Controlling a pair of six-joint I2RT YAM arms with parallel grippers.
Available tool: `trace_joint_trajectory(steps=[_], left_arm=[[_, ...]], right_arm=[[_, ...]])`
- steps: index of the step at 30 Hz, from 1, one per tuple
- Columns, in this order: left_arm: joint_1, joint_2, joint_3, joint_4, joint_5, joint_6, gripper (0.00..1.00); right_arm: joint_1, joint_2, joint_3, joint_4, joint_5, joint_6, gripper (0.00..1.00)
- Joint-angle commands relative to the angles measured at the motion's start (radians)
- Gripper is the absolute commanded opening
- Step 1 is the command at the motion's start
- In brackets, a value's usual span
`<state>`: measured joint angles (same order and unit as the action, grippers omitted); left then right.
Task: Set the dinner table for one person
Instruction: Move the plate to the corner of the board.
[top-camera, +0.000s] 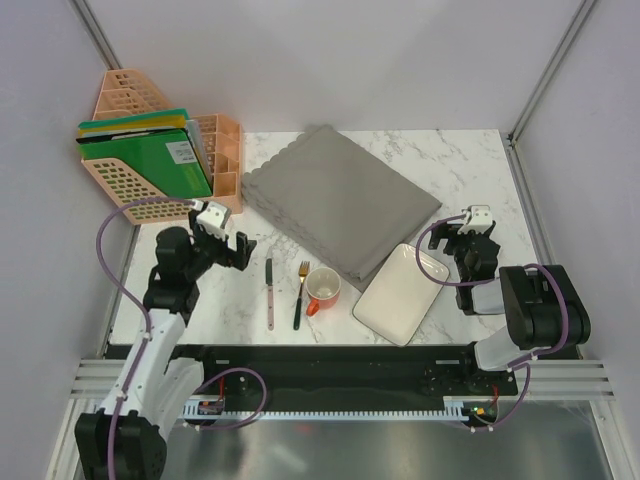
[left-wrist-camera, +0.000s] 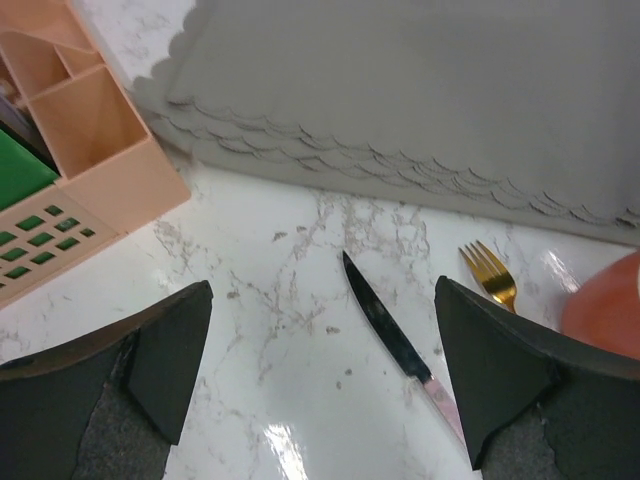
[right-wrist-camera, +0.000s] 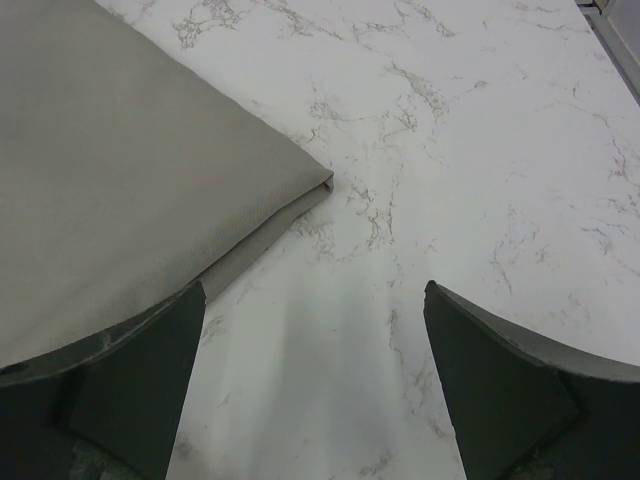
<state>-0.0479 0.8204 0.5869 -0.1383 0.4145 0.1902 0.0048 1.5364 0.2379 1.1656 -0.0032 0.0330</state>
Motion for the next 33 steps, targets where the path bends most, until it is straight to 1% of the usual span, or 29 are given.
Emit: trace_joint_trajectory(steps=[1,2,3,4,7,8,11,15,19,22,23,26,29,30,32,33], left_arm=[[0.0,-0.108,-0.169,0.355,-0.066,-0.078,1.0],[0.0,-0.118,-0.203,0.406,-0.086,-0.078,1.0],[0.0,-0.122,-0.231,0.504,-0.1,-0.081,1.0],[0.0,-0.113,-0.27,0.529,-0.115,-0.078,1.0],[0.0,-0.066,-0.292,0.572,-0.129,-0.08,1.0],[0.0,-0.023,-0.297,0.588,-0.134,-0.072,1.0],[0.002,0.043,-0.321,0.684,-0.171,-0.06,1.0],[0.002,0.068,-0.322,0.736,-0.16,-0.09,1.0],[0.002,0.108,-0.312,0.766,-0.206,-0.08,1.0],[0.002,0.079,-0.3,0.708,-0.2,-0.072,1.0],[0.002,0.063,-0.289,0.644,-0.189,-0.067,1.0],[0.002,0.014,-0.259,0.564,-0.168,-0.04,1.0],[0.002,0.026,-0.225,0.514,-0.138,0.04,1.0],[0.002,0.045,-0.196,0.464,-0.152,0.089,1.0],[0.002,0.098,-0.153,0.383,-0.195,0.139,1.0],[0.002,0.112,-0.103,0.29,-0.285,0.135,1.0]], right_arm=[[0.004,-0.005,0.0,0.028,-0.012,0.01,0.98],[0.004,-0.005,0.0,0.028,-0.012,0.011,0.98],[0.004,-0.005,0.0,0.028,-0.012,0.011,0.98],[0.004,-0.004,0.0,0.028,-0.012,0.01,0.98],[0.003,-0.004,0.0,0.028,-0.012,0.01,0.98],[0.003,-0.005,0.0,0.028,-0.012,0.01,0.98],[0.004,-0.005,0.0,0.028,-0.012,0.01,0.98],[0.004,-0.005,0.0,0.028,-0.012,0.011,0.98],[0.004,-0.005,0.0,0.028,-0.012,0.01,0.98],[0.004,-0.005,0.0,0.028,-0.012,0.01,0.98],[0.003,-0.005,0.0,0.028,-0.012,0.011,0.98],[0.003,-0.004,0.0,0.028,-0.012,0.011,0.98],[0.004,-0.004,0.0,0.028,-0.012,0.011,0.98],[0.004,-0.005,0.0,0.028,-0.012,0.01,0.98],[0.004,-0.005,0.0,0.028,-0.012,0.01,0.98],[0.003,-0.005,0.0,0.028,-0.012,0.011,0.98]])
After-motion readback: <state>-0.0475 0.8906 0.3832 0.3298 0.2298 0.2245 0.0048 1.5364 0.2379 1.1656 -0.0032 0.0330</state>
